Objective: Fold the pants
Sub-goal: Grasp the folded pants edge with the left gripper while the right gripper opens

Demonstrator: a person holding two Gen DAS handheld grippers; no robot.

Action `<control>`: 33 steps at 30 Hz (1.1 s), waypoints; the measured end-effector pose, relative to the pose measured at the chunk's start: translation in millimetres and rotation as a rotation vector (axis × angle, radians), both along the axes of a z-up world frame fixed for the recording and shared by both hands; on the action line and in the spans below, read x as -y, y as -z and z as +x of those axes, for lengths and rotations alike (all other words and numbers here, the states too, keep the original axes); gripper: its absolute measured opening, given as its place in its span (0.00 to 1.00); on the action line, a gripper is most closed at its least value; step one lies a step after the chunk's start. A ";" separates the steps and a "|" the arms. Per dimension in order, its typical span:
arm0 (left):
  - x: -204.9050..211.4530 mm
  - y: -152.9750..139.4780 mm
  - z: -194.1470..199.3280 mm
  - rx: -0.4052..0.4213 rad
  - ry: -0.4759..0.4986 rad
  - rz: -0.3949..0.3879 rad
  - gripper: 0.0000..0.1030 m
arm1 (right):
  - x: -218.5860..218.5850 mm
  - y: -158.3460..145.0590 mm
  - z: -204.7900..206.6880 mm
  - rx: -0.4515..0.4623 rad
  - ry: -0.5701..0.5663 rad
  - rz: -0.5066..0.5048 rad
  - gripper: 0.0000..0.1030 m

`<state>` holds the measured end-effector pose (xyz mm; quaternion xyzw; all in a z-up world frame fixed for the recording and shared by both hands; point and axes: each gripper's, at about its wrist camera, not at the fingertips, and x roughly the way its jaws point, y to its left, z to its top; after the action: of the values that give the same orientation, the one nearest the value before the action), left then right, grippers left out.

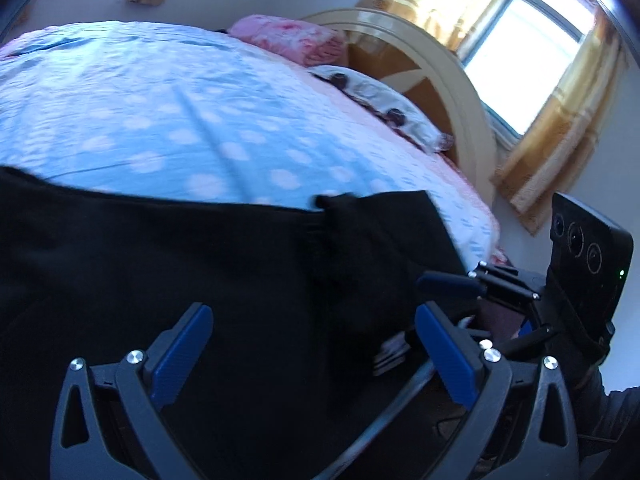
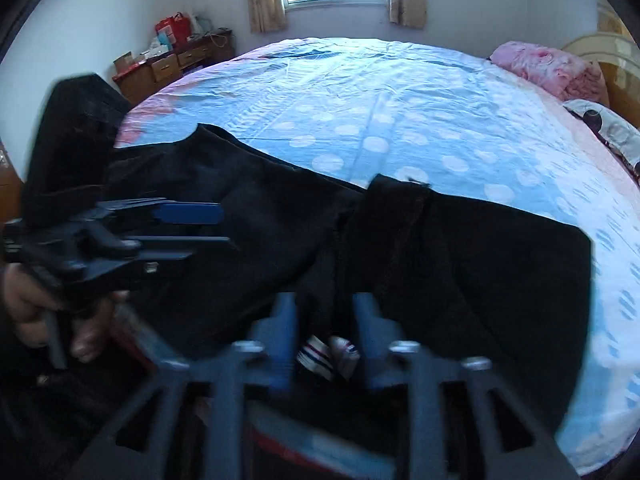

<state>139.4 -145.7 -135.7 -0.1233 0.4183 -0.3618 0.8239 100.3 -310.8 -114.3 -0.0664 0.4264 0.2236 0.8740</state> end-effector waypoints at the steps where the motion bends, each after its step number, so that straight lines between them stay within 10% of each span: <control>1: 8.8 -1.8 0.6 0.004 0.020 -0.009 1.00 | 10.7 -4.5 -6.0 0.015 0.015 -0.005 0.54; 10: 75.5 5.1 10.0 -0.008 0.120 0.097 0.73 | 99.6 -10.9 -21.4 0.048 0.286 0.186 0.54; 14: 81.8 6.4 11.7 0.030 0.094 0.197 0.13 | 101.2 -13.1 -17.2 0.072 0.293 0.213 0.54; 23: -1.0 -29.5 -15.6 0.067 0.006 0.117 0.12 | 99.0 -23.7 -28.7 0.132 0.266 0.251 0.54; 33: -69.7 23.9 -17.2 -0.079 -0.137 0.119 0.12 | 28.4 4.0 -25.1 0.080 0.059 0.145 0.55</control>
<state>122.2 -76.0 -159.6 -0.1165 0.4619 -0.2741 0.8355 75.2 -339.2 -118.4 0.0009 0.3755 0.2252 0.8991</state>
